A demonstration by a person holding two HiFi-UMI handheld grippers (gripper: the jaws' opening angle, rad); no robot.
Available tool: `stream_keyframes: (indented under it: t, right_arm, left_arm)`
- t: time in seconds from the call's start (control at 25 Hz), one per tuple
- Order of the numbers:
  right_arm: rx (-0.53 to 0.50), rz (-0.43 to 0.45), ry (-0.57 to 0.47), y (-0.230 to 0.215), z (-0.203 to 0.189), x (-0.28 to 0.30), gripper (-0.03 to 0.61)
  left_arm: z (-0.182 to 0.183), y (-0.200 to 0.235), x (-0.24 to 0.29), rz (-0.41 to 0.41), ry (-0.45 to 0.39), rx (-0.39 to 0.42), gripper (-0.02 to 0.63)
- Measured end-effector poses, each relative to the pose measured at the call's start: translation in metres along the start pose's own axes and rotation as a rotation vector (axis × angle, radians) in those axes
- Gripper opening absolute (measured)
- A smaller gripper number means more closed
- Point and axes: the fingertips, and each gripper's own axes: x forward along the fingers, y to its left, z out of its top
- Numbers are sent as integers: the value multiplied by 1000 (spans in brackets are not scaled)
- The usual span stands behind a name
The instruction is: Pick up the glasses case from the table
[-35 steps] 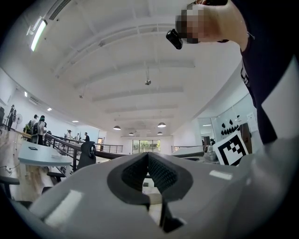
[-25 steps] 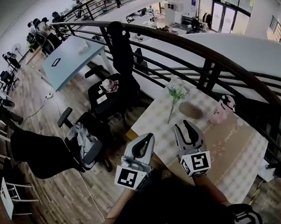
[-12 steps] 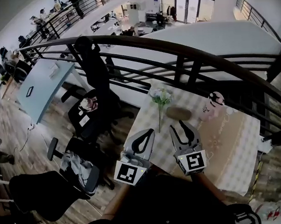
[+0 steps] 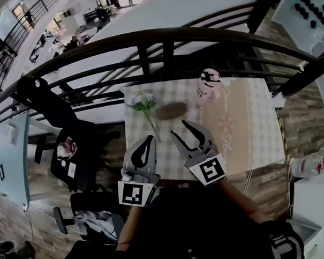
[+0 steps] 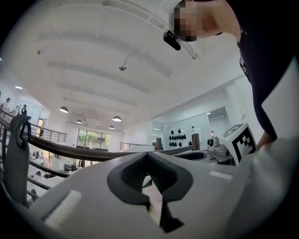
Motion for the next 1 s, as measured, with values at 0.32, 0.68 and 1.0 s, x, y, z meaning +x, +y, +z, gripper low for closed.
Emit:
stream_keyframes:
  t: [0.32, 0.68, 1.0]
  right_arm:
    - [-33, -83, 77, 2, -7, -2, 181]
    - [-48, -31, 123, 12, -29, 17, 235]
    - [-137, 38, 213, 8, -72, 41, 253]
  left_arm:
    - [-6, 16, 7, -92, -44, -27, 11]
    - [-35, 34, 11, -86, 5, -16, 11]
    - [-63, 46, 24, -71, 24, -31, 11]
